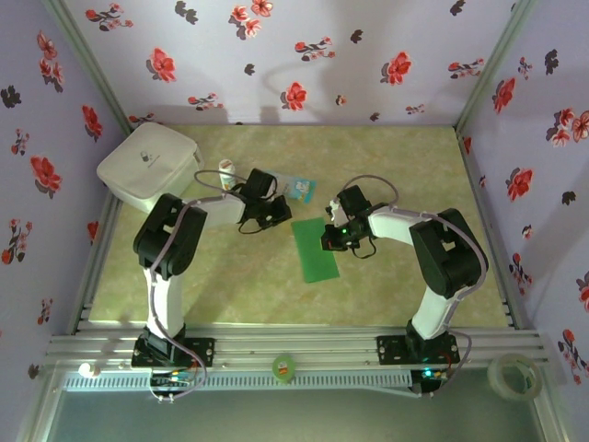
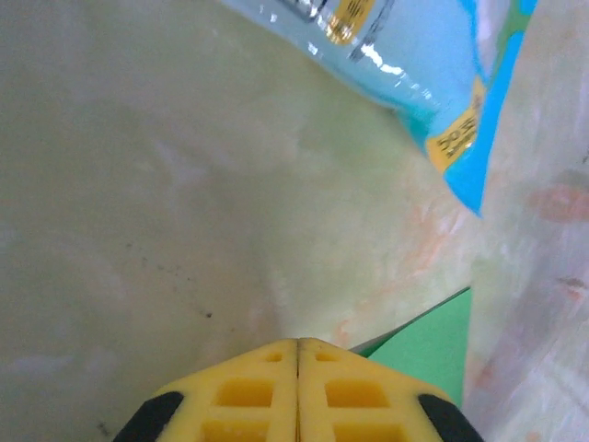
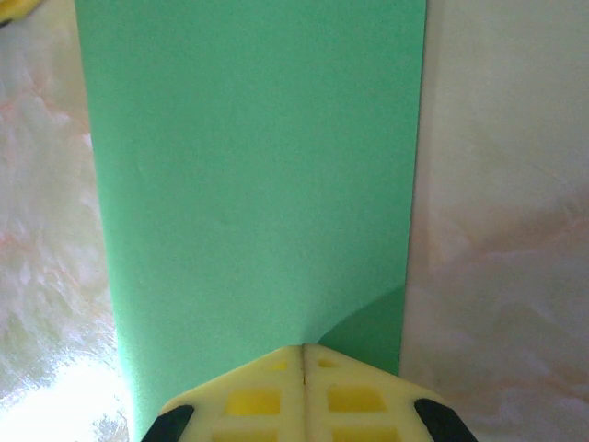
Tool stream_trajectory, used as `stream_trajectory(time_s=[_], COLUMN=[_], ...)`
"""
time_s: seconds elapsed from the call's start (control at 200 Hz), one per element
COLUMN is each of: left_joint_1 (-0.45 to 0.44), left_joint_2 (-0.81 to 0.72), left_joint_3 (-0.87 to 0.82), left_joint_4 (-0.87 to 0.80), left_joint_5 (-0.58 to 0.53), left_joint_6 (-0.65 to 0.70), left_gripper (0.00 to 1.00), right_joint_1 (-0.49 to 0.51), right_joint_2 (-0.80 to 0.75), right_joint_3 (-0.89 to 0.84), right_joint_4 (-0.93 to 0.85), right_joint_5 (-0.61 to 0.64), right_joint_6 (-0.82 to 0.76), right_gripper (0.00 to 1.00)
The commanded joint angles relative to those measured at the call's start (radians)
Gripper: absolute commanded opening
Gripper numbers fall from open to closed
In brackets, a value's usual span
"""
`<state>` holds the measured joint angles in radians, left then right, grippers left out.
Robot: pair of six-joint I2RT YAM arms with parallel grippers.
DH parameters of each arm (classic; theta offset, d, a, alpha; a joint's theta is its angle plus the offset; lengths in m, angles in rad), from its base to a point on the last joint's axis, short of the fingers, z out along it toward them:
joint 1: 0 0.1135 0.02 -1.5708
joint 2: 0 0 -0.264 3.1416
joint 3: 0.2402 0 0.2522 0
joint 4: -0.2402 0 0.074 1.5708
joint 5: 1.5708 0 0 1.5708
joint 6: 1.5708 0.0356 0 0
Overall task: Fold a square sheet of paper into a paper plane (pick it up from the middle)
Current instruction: First fold the square sheet of paper in half at the center of the table.
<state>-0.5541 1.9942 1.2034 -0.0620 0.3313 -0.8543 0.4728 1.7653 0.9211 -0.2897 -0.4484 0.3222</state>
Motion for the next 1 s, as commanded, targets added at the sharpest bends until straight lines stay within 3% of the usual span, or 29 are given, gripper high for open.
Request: stream_trajectory(time_s=[0.0, 0.17, 0.455, 0.615, 0.995], left_joint_1=[-0.006, -0.084, -0.238, -0.289, -0.357], left_joint_2=[-0.093, -0.160, -0.219, -0.220, -0.208], left_joint_3=[-0.001, -0.038, -0.250, -0.311, -0.419], left_joint_4=[-0.037, -0.036, 0.195, 0.261, 0.242], left_joint_5=[-0.054, -0.058, 0.094, 0.078, 0.082], left_joint_6=[0.033, 0.015, -0.147, -0.199, -0.197], left_gripper=[0.11, 0.10, 0.09, 0.10, 0.11], right_joint_1=[-0.017, -0.017, -0.017, -0.017, -0.017], right_joint_2=[0.061, 0.060, 0.057, 0.059, 0.057], right_joint_3=[-0.055, -0.056, -0.058, -0.060, -0.061], right_joint_4=[-0.138, -0.138, -0.140, -0.134, -0.137], right_joint_5=[0.136, 0.141, 0.145, 0.144, 0.147], right_joint_6=[0.001, 0.002, 0.005, 0.006, 0.007], right_gripper=[0.00, 0.00, 0.00, 0.00, 0.00])
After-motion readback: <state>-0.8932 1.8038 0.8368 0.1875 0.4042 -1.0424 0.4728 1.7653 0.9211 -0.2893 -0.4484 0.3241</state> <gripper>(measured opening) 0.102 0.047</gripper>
